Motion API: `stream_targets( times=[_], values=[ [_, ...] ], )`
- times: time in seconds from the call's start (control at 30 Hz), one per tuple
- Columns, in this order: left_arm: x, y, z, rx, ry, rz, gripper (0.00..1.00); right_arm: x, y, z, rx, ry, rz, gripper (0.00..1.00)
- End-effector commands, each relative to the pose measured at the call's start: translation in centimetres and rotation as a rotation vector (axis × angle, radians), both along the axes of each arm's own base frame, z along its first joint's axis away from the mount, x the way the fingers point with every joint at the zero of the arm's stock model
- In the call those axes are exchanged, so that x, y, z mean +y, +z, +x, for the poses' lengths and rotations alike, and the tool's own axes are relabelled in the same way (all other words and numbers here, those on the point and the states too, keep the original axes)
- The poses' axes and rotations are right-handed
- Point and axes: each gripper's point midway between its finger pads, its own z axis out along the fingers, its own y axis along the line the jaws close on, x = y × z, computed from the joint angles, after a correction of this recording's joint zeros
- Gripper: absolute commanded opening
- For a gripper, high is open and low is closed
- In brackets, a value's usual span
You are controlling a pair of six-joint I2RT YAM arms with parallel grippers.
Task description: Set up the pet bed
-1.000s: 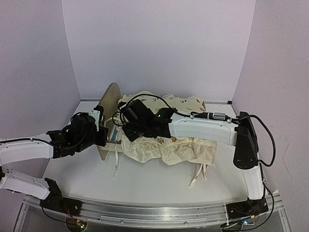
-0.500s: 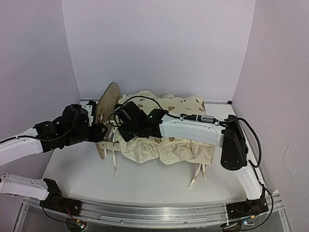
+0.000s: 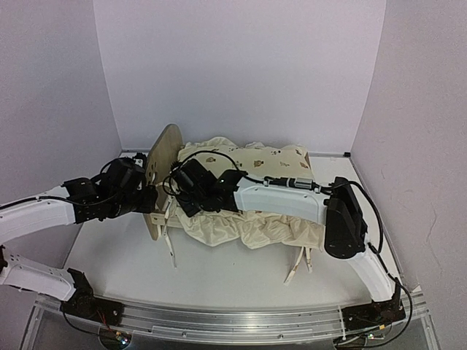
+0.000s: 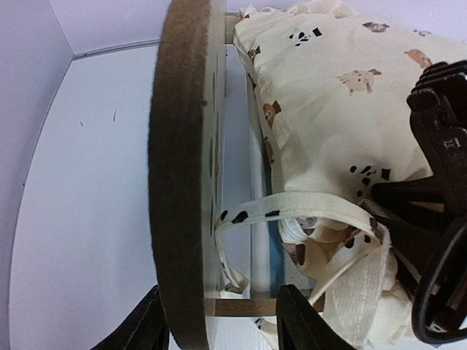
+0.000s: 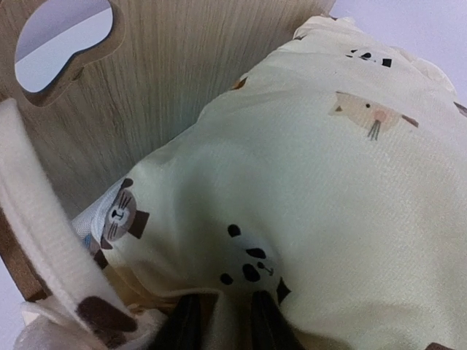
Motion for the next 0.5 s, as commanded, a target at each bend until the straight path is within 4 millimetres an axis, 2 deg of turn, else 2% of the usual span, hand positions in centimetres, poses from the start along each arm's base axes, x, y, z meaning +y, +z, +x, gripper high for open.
stream_targets(
  times=[0.0, 0.13, 0.3, 0.37, 0.47],
  values=[
    [0.0, 2.3, 2.3, -0.093, 0.058, 0.027, 0.48, -0.2, -1.8, 1.0, -0.003, -0.003, -0.053, 0.34],
    [0.6, 1.8, 3.2, -0.092, 0.111, 0.071, 0.47, -0.6, -0.7, 0.7, -0.003, 0.006, -0.047, 0.54],
    [0.7, 1.4, 4.3, -0.098, 0.103, 0.047, 0.35, -1.2, 1.8, -1.1, 0.048, 0.052, 0.013, 0.69],
    [0.7, 1.3, 4.6, -0.101, 0.099, 0.044, 0.28, -1.6, 3.1, -2.0, 0.070, 0.070, 0.041, 0.75],
    [0.2, 1.6, 5.1, -0.108, 0.082, 0.040, 0.11, -2.5, 4.3, -3.5, 0.111, 0.095, 0.077, 0.80]
  ],
)
